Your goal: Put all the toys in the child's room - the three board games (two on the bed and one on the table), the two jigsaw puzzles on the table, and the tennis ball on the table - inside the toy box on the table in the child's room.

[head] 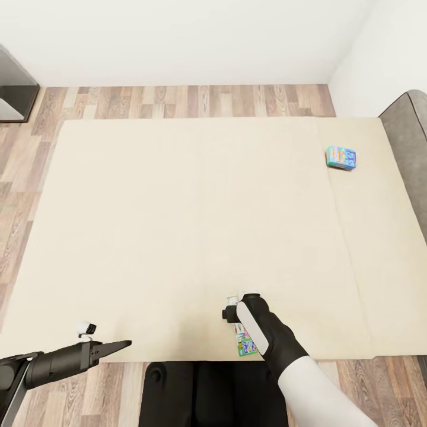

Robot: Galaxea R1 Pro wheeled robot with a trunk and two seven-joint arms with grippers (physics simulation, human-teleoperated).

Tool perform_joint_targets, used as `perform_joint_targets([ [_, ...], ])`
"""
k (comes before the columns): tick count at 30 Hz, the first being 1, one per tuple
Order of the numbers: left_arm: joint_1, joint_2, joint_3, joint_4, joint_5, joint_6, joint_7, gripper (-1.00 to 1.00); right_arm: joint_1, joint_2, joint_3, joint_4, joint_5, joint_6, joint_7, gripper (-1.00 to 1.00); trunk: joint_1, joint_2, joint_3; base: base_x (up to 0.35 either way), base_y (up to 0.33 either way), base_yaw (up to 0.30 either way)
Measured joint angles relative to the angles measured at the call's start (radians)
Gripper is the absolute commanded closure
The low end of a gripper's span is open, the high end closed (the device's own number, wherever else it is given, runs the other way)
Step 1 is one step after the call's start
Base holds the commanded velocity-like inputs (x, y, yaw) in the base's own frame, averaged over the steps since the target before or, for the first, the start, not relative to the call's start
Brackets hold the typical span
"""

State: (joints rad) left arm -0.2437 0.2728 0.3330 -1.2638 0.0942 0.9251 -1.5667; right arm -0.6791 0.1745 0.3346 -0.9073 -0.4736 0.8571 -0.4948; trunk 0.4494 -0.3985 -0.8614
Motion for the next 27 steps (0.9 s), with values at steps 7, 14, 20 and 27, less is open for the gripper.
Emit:
perform_joint_targets([
  [7, 0.0, 0.0, 0.0, 0.0, 0.0, 0.0, 0.0, -1.0, 0.0, 0.0, 0.0, 0.001, 0.001, 0.001, 0.0, -1.0, 0.0, 0.0, 0.0, 0.0, 0.008, 0.0],
  [14, 0.0, 0.0, 0.0, 0.0, 0.0, 0.0, 0.0, -1.0, 0.0, 0.0, -0.001, 0.001, 0.001, 0.0, 0.0, -1.0, 0.0, 0.0, 0.0, 0.0, 0.0, 0.0],
  [20, 0.0, 0.0, 0.0, 0.0, 0.0, 0.0, 0.0, -1.0, 0.0, 0.0, -0.004, 0.001, 0.003, 0.003, -0.004, -1.0, 0.0, 0.0, 0.0, 0.0, 0.0, 0.0],
  [27, 0.0, 0.0, 0.0, 0.0, 0.001, 0.0, 0.0, -1.0, -0.001, 0.0, -0.01, 0.001, 0.004, 0.006, -0.008, -1.0, 0.0, 0.0, 0.0, 0.0, 0.0, 0.0],
])
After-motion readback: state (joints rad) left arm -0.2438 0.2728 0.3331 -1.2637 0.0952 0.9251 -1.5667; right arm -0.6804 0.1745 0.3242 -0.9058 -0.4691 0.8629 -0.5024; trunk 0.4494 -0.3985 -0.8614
